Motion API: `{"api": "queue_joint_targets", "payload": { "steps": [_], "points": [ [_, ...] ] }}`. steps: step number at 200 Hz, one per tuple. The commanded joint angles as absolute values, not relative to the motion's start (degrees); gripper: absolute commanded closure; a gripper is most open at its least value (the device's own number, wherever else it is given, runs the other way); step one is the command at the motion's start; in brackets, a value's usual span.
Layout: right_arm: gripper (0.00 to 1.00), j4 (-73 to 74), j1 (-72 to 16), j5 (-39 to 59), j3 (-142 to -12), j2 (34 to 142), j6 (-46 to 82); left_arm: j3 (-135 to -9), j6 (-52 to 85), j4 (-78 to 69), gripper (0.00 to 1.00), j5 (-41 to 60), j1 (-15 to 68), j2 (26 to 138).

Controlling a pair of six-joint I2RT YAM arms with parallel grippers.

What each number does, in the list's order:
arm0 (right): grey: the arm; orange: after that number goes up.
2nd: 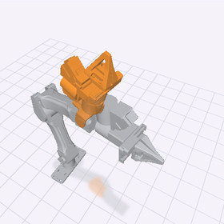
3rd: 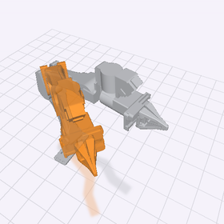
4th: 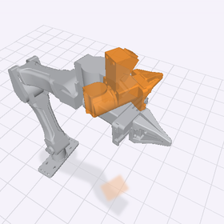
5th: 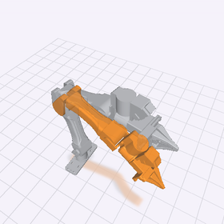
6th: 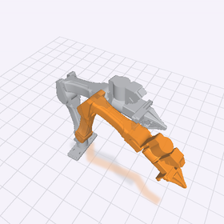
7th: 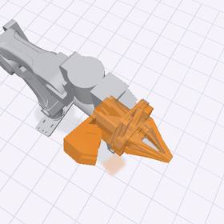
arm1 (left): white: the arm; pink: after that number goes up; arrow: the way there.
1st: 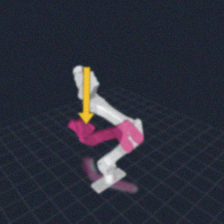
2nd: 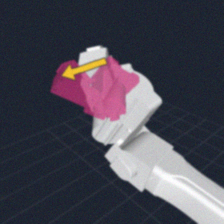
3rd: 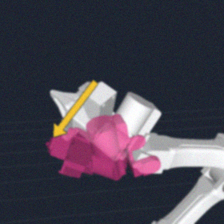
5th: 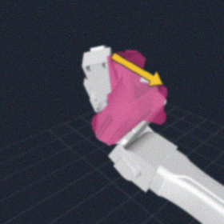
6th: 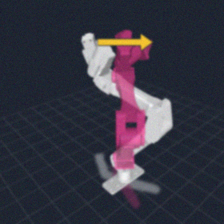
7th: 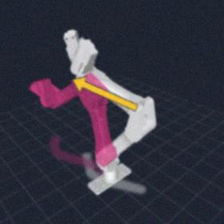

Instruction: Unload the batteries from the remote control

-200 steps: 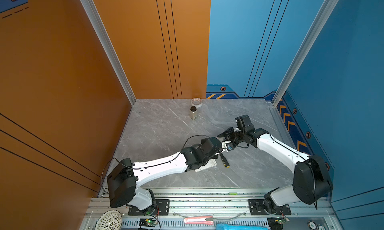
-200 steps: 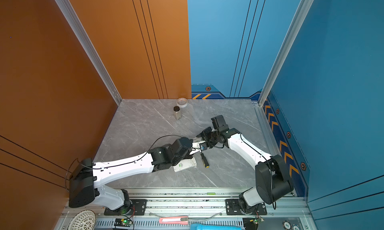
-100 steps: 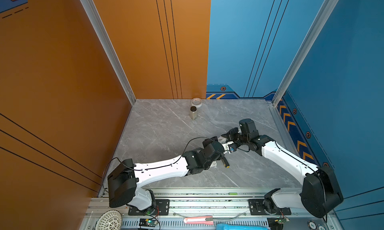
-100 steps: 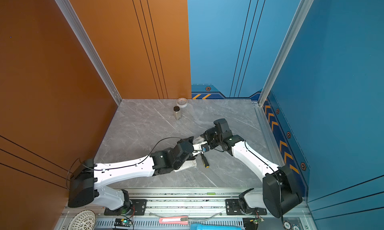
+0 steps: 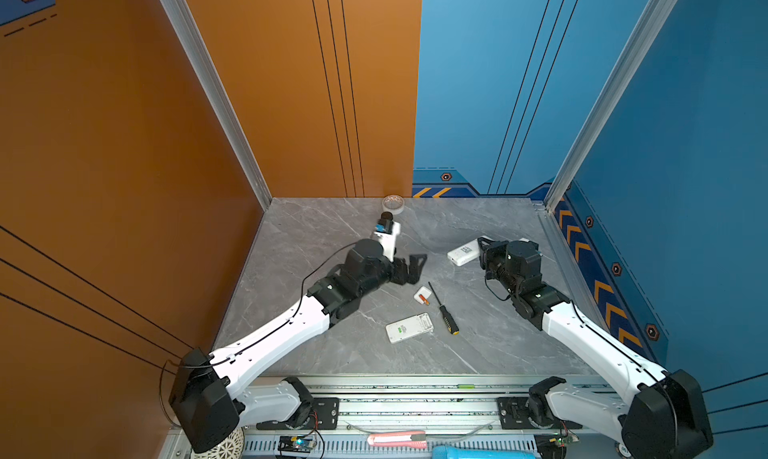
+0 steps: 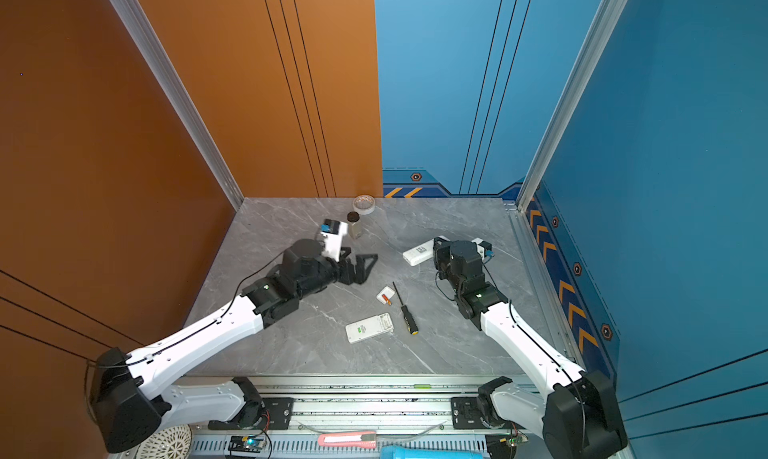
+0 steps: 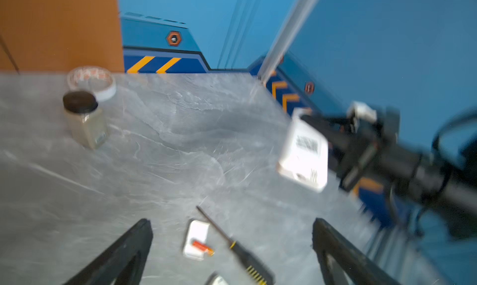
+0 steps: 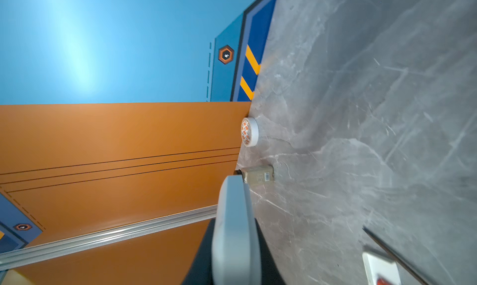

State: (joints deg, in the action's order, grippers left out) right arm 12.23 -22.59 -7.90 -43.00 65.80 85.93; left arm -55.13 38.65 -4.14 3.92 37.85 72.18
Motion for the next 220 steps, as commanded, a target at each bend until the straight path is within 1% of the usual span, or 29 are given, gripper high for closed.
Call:
{"api": "queue_joint_targets", "payload": {
  "steps": [1, 19, 44, 77, 88, 96, 116, 120, 130, 138, 153, 168, 206, 220],
  "points": [
    [1.00, 23.34, -24.20, -14.74, -42.37, 66.68, 81.14, -54.31, 70.00, -14.12, 0.02, 18.49, 37.72, 77.43],
    [1.00, 25.95, -25.19, -16.01, -42.42, 68.22, 81.34, -56.79, 76.38, -15.28, 0.02, 18.62, 38.69, 81.12],
    [1.00, 27.06, -27.14, -17.63, -42.69, 69.86, 81.84, -53.82, 87.62, -29.81, 0.02, 15.13, 39.61, 84.71],
    [1.00, 28.41, -29.45, -18.62, -42.46, 71.19, 83.09, -50.79, 91.15, -40.60, 0.02, 6.09, 40.55, 86.30],
    [1.00, 28.26, -30.00, -19.15, -42.23, 71.28, 83.70, -50.68, 91.84, -43.59, 0.02, 5.64, 40.78, 87.56],
    [1.00, 28.43, -30.35, -19.24, -42.24, 71.44, 84.05, -50.68, 92.94, -46.01, 0.00, 6.06, 40.83, 89.12],
    [1.00, 29.31, -31.39, -20.41, -41.40, 71.80, 86.20, -49.64, 96.92, -55.55, 0.12, 4.21, 41.87, 93.74],
    [1.00, 29.70, -31.59, -20.68, -41.20, 71.81, 86.64, -49.92, 97.22, -56.39, 0.18, 4.26, 41.98, 94.51],
    [1.00, 30.01, -32.09, -21.54, -40.78, 71.81, 87.42, -50.50, 97.06, -56.52, 0.24, 4.15, 42.55, 95.80],
    [1.00, 29.61, -32.35, -21.90, -40.85, 71.65, 87.45, -50.55, 96.87, -56.59, 0.25, 3.28, 43.09, 96.29],
    [1.00, 27.62, -32.82, -22.94, -41.11, 71.05, 87.90, -51.19, 96.40, -57.04, 0.32, 2.83, 43.58, 97.02],
    [1.00, 26.67, -33.17, -23.86, -40.58, 70.49, 88.66, -51.23, 95.60, -57.05, 0.37, 1.86, 43.77, 96.69],
    [1.00, 25.72, -34.20, -26.10, -38.90, 69.59, 90.29, -52.03, 95.32, -57.04, 0.64, 3.03, 44.61, 97.46],
    [1.00, 26.26, -34.36, -26.37, -38.62, 69.77, 90.81, -51.70, 95.28, -57.04, 0.72, 2.81, 45.13, 97.47]
  ]
}}
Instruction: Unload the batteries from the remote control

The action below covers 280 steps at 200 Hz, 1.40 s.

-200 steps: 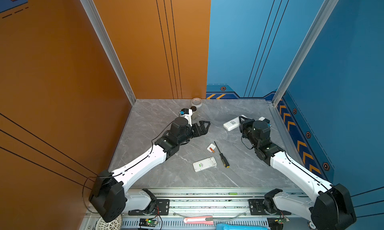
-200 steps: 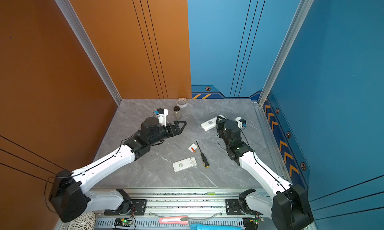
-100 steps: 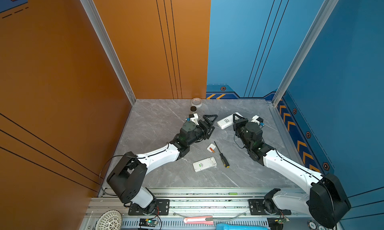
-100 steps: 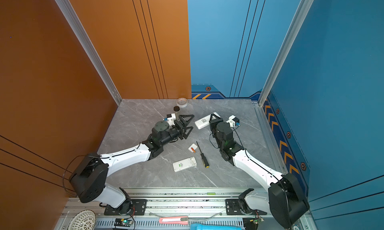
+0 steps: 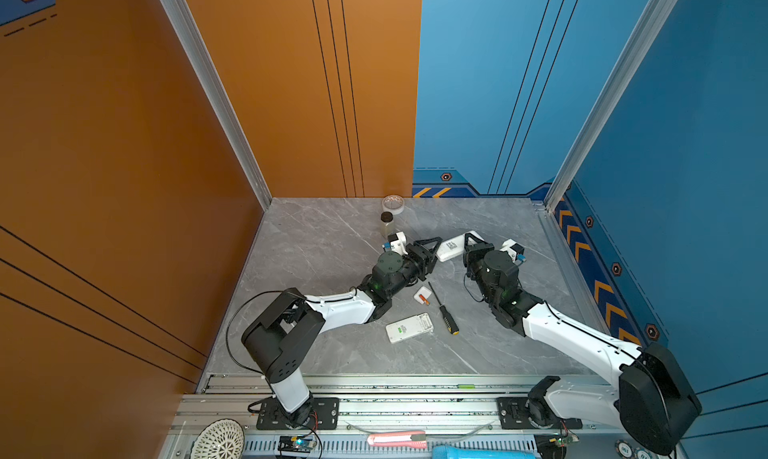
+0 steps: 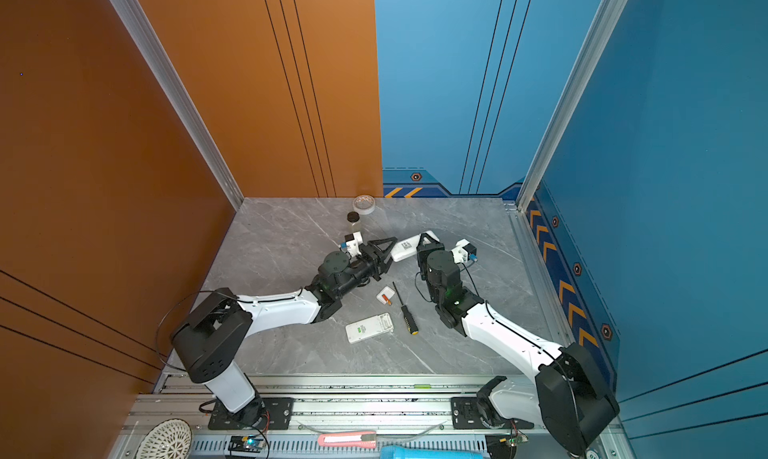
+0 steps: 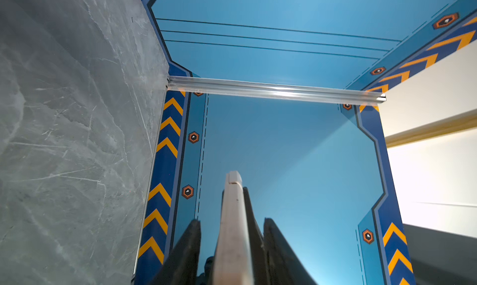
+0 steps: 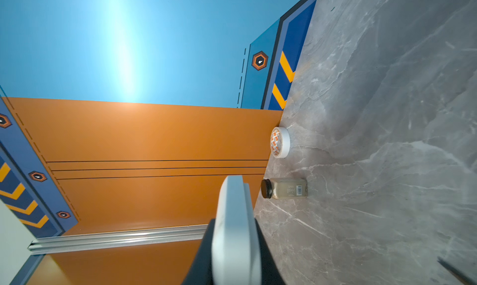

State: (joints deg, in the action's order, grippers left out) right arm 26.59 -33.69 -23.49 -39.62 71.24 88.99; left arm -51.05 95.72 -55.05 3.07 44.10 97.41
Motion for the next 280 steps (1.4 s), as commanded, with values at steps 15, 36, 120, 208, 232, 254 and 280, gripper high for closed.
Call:
{"api": "queue_joint_targets", "payload": {
  "steps": [15, 36, 120, 208, 232, 254, 280],
  "points": [
    [1.00, 26.07, -34.51, -26.37, -38.42, 69.70, 90.92, -51.54, 95.14, -57.04, 0.81, 3.25, 44.94, 97.32],
    [1.00, 25.75, -34.82, -27.18, -38.05, 69.44, 91.50, -51.96, 93.78, -55.28, 0.89, 4.01, 44.47, 95.98],
    [0.99, 27.81, -35.65, -27.97, -37.46, 71.18, 92.98, -53.97, 92.98, -51.32, 1.00, 7.78, 43.78, 94.02],
    [0.00, 11.20, -35.14, -16.47, -45.72, 70.69, 83.81, -50.57, 89.46, -47.14, 1.00, 14.52, 36.99, 89.16],
    [0.00, 8.87, -35.15, -11.83, -47.03, 71.10, 83.11, -49.26, 88.19, -46.53, 1.00, 17.24, 34.53, 88.80],
    [0.00, 0.56, -34.26, -7.28, -49.73, 69.15, 78.94, -48.38, 85.97, -43.38, 1.00, 23.04, 30.58, 87.27],
    [0.00, -8.27, -31.68, -1.96, -51.03, 64.62, 71.85, -47.01, 78.91, -33.68, 1.00, 29.11, 25.22, 82.88]
  ]
}}
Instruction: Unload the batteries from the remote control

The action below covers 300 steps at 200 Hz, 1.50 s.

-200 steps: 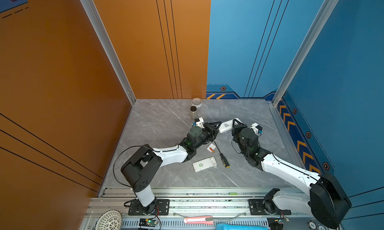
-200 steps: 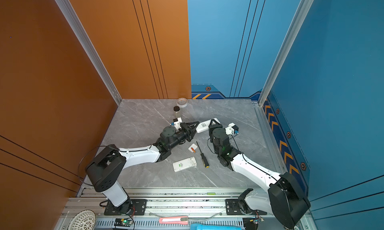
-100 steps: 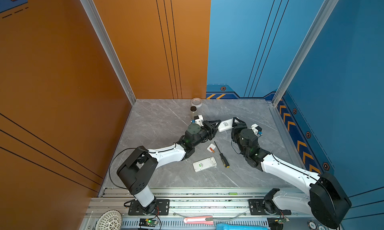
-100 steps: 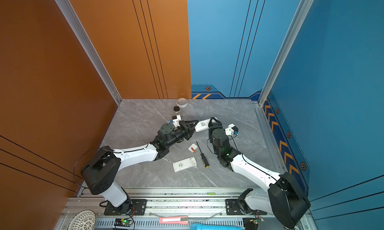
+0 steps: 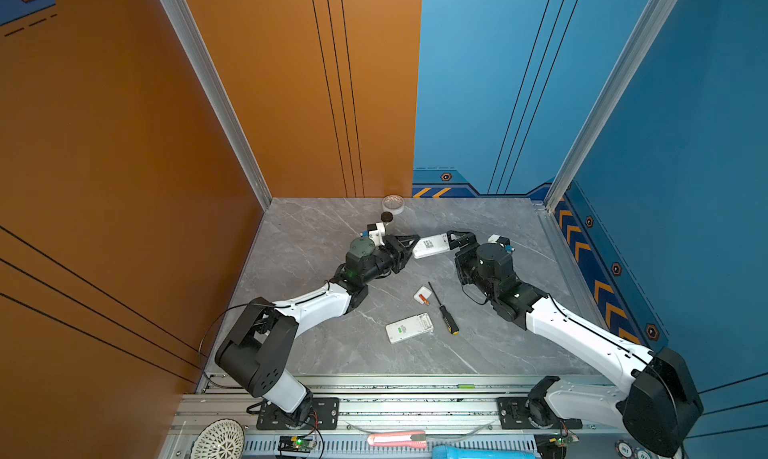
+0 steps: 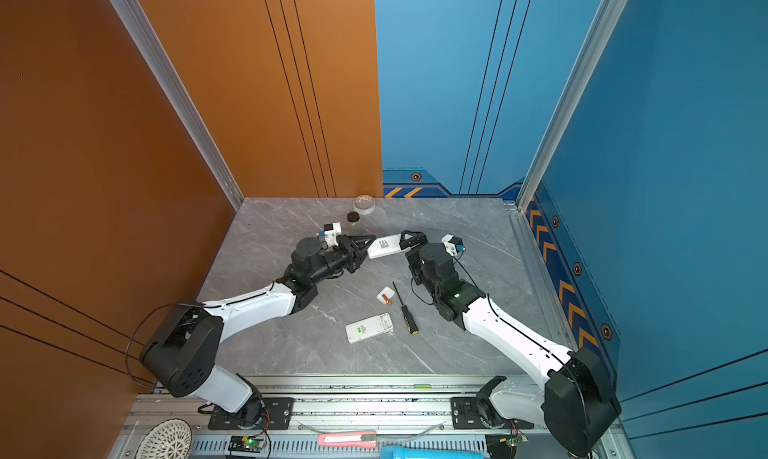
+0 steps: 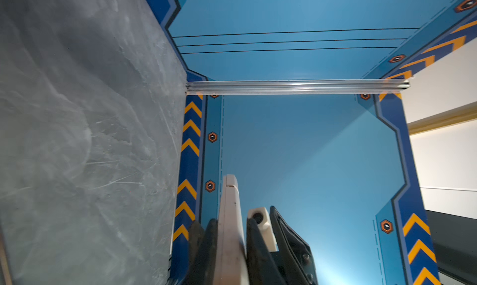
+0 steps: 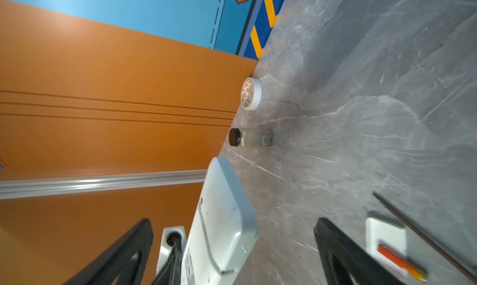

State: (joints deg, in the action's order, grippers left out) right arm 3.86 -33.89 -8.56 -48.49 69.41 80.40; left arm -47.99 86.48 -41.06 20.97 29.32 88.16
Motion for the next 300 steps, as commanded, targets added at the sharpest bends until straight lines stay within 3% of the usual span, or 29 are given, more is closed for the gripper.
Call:
{"api": "queue_joint_targets", "payload": {
  "steps": [1, 22, 47, 58, 85, 159, 271, 300],
  "points": [
    [0.00, -8.57, -31.57, -1.60, -51.05, 64.44, 71.48, -47.02, 78.61, -33.19, 1.00, 29.23, 25.00, 82.71],
    [0.00, -9.53, -25.42, 10.49, -49.76, 62.46, 64.83, -47.97, 71.62, -24.74, 1.00, 35.83, 21.17, 80.13],
    [0.00, 3.23, -17.67, 32.33, -46.13, 66.01, 60.88, -49.20, 63.55, -16.77, 1.00, 43.02, 17.81, 78.58],
    [0.00, 6.46, -17.13, 39.81, -47.38, 69.62, 57.91, -49.81, 59.96, -12.98, 1.00, 45.86, 16.63, 78.25],
    [0.02, 5.72, -21.19, 47.00, -53.23, 77.68, 50.67, -49.89, 55.43, -8.64, 1.00, 48.99, 14.04, 77.80],
    [0.11, 15.83, -29.59, 47.43, -53.08, 89.50, 51.63, -48.99, 53.26, -8.53, 1.00, 51.50, 10.41, 77.96],
    [0.40, 21.00, -29.53, 46.32, -54.63, 97.72, 55.29, -49.12, 49.55, -5.34, 1.00, 52.16, 8.00, 78.22],
    [0.42, 21.85, -29.53, 46.49, -55.15, 98.58, 55.79, -50.75, 45.12, 0.30, 1.00, 51.04, 7.84, 78.00]
  ]
}}
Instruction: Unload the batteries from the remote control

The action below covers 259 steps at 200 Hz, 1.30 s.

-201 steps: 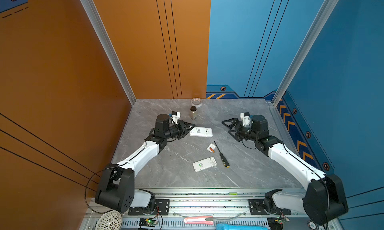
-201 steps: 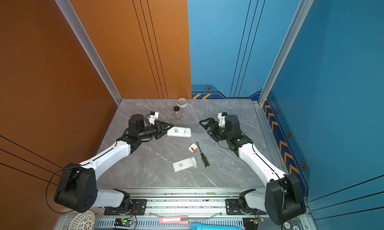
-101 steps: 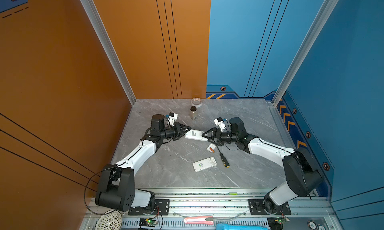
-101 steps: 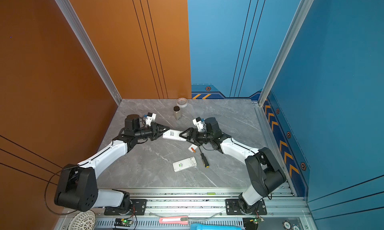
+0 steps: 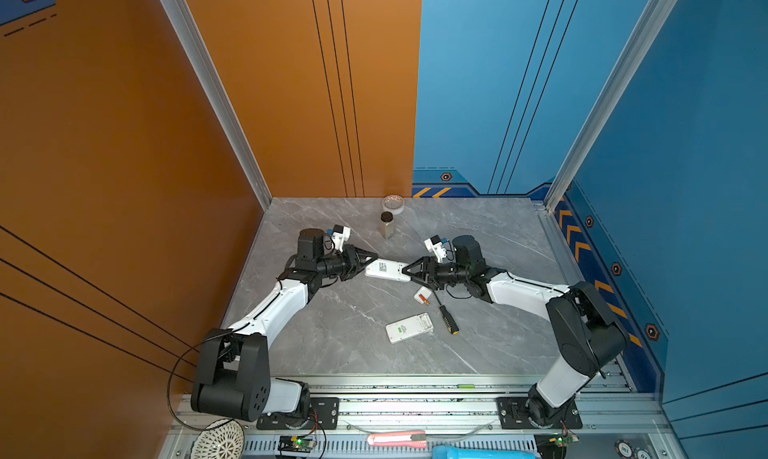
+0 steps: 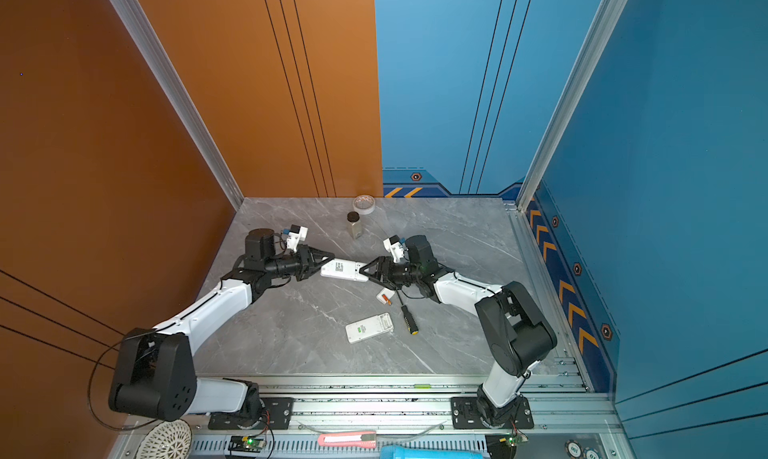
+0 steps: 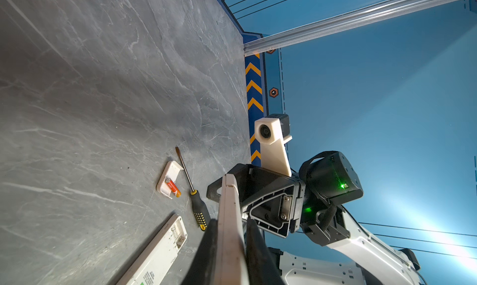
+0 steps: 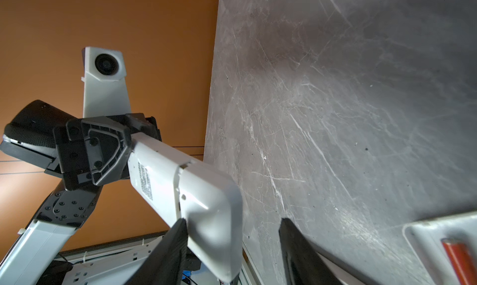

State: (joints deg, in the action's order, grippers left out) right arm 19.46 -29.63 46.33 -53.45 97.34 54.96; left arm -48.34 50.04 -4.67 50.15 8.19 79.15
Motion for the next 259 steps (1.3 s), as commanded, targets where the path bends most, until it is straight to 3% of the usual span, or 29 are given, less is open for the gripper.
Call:
{"api": "queue_joint_targets", "payload": {
  "steps": [1, 36, 79, 105, 139, 179, 227, 259],
  "points": [
    [0.42, 21.87, -29.58, 46.54, -55.13, 98.64, 55.80, -50.73, 45.02, 0.41, 1.00, 50.96, 7.83, 78.02],
    [0.52, 21.47, -29.71, 47.10, -55.63, 100.21, 55.90, -51.05, 43.89, 1.48, 1.00, 50.29, 6.73, 78.38],
    [0.54, 21.67, -30.63, 47.46, -56.56, 101.75, 55.70, -51.56, 42.15, 2.77, 1.00, 50.08, 6.07, 79.25],
    [0.43, 26.60, -31.23, 47.43, -55.80, 102.03, 57.73, -52.10, 40.89, 4.04, 1.00, 50.10, 5.93, 79.83],
    [0.43, 25.65, -32.57, 47.73, -57.33, 104.18, 57.12, -52.27, 41.01, 3.52, 1.00, 50.45, 5.45, 80.76],
    [0.46, 25.30, -33.19, 46.91, -57.27, 105.37, 56.96, -52.82, 40.66, 3.50, 1.00, 50.78, 5.18, 81.72],
    [0.58, 18.58, -32.65, 46.23, -58.33, 105.58, 53.67, -53.17, 39.04, 5.15, 1.00, 50.19, 4.29, 81.99],
    [0.58, 18.17, -32.43, 46.41, -58.61, 105.50, 53.44, -53.31, 37.26, 6.99, 1.00, 49.55, 3.57, 82.14]
  ]
}}
